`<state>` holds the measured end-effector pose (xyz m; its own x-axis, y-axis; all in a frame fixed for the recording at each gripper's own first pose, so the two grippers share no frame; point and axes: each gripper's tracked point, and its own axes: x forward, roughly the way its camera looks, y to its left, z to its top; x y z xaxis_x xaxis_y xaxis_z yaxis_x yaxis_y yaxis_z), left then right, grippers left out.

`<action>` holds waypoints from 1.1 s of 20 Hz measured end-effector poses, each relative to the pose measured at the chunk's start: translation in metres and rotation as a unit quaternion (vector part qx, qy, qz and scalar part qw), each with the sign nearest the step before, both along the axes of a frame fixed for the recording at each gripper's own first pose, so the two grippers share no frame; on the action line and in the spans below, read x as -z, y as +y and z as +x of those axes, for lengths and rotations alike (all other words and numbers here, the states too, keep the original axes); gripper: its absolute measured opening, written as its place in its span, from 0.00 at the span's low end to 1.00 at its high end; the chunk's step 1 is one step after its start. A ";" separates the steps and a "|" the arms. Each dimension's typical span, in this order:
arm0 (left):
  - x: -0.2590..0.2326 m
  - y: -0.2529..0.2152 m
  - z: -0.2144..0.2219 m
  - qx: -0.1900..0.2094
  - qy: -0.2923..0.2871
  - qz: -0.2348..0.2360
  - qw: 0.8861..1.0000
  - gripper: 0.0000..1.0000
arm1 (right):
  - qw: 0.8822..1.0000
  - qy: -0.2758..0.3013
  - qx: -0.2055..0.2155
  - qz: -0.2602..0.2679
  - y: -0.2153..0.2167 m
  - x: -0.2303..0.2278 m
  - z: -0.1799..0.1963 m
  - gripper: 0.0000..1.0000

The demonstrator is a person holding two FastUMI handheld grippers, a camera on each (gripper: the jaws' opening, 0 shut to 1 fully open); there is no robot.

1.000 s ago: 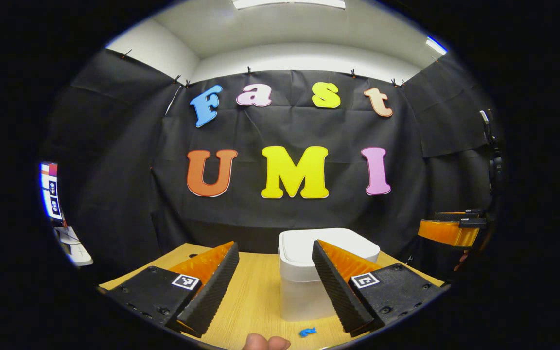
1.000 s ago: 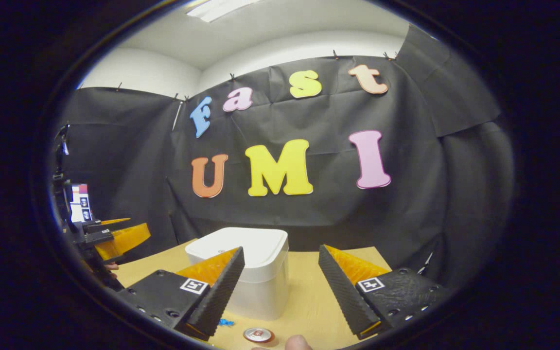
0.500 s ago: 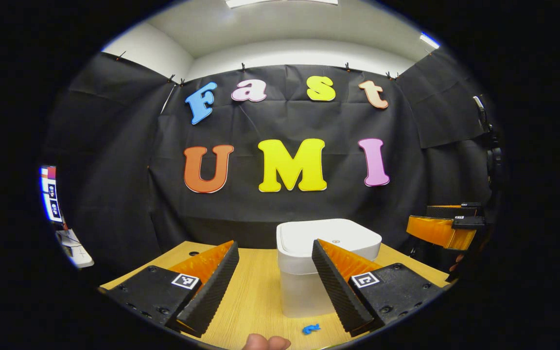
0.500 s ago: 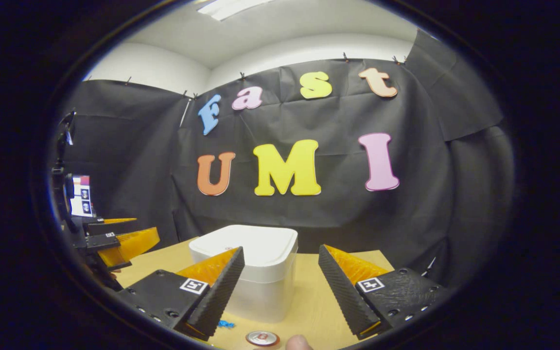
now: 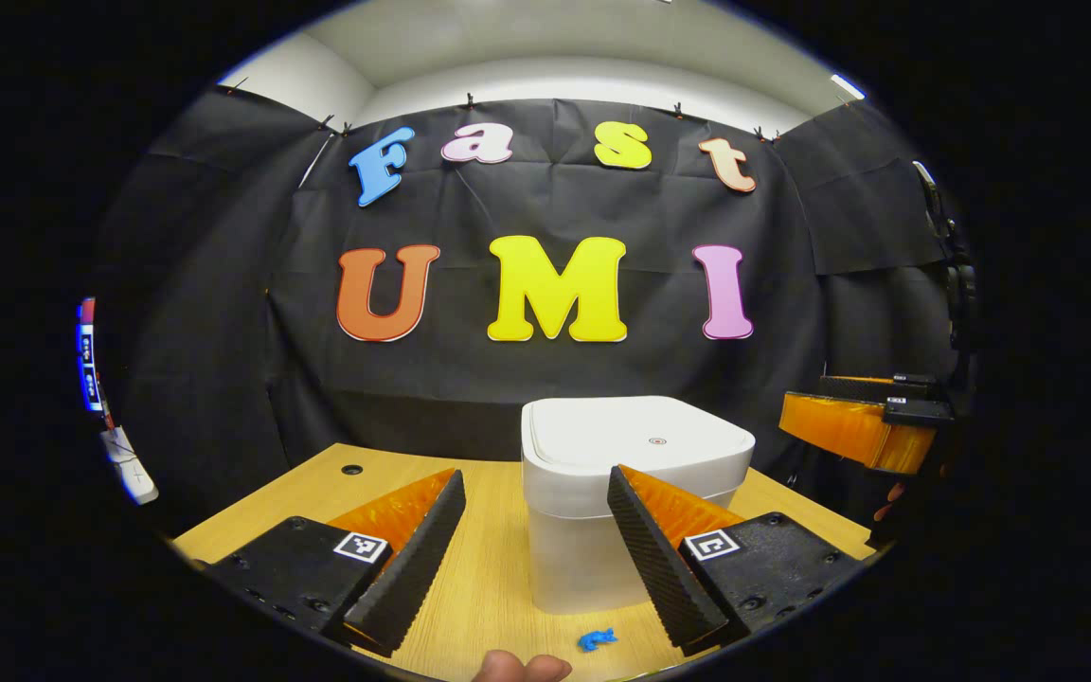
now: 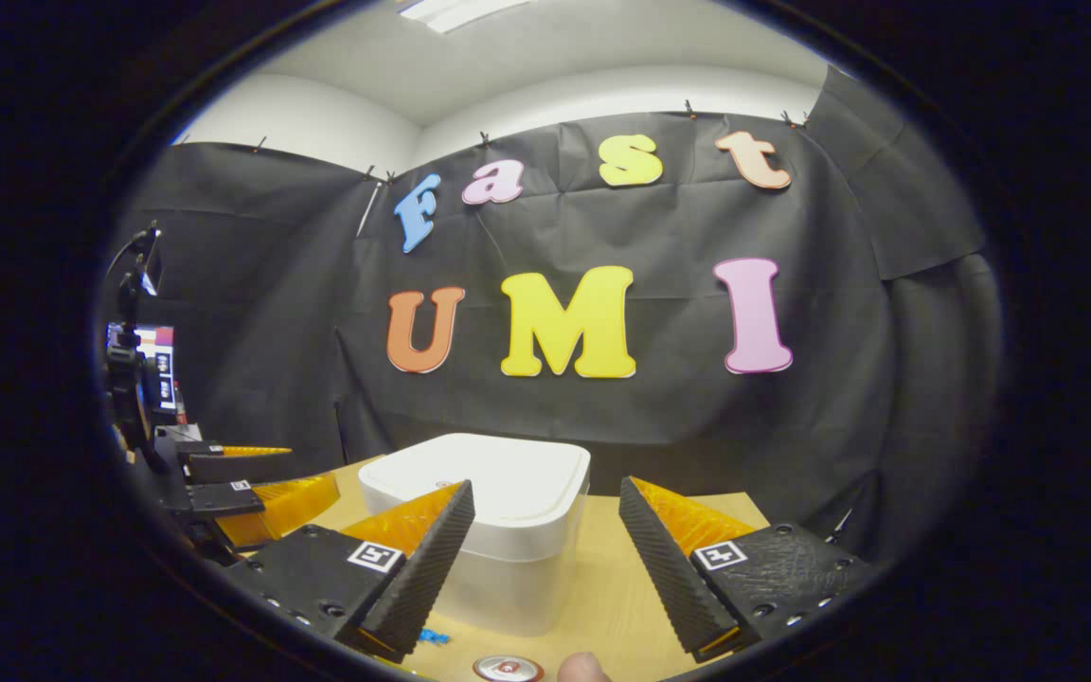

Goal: Press the lid of the desktop garbage bin to open it, pick up the crumpled paper on the desktop and throw it into the bin, then pick up the pop can on the desktop and drop it into the bin, and finally close the garbage bin lid.

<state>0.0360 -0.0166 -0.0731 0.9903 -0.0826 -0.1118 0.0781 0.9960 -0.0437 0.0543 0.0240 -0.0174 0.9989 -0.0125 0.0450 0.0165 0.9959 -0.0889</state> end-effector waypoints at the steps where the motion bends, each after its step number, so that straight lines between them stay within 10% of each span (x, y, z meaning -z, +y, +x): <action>1: 0.002 0.003 0.003 -0.002 0.003 -0.004 1.000 0.98 | 1.000 -0.002 0.006 -0.003 0.000 -0.002 0.008 0.96; 4: 0.006 0.012 0.002 -0.010 0.005 -0.021 1.000 0.98 | 1.000 -0.005 0.004 -0.020 0.011 0.001 0.023 0.95; 7: 0.004 0.018 -0.003 -0.018 0.001 -0.015 1.000 0.98 | 0.999 -0.016 -0.008 -0.030 0.019 -0.005 0.025 0.66; 11: -0.001 0.021 -0.004 -0.025 -0.010 -0.007 1.000 0.98 | 0.999 0.008 -0.032 0.002 0.027 -0.008 0.033 0.00; 22: 0.001 0.044 -0.011 -0.048 -0.006 -0.019 0.999 0.98 | 0.988 0.127 -0.087 0.011 0.058 0.010 0.070 0.00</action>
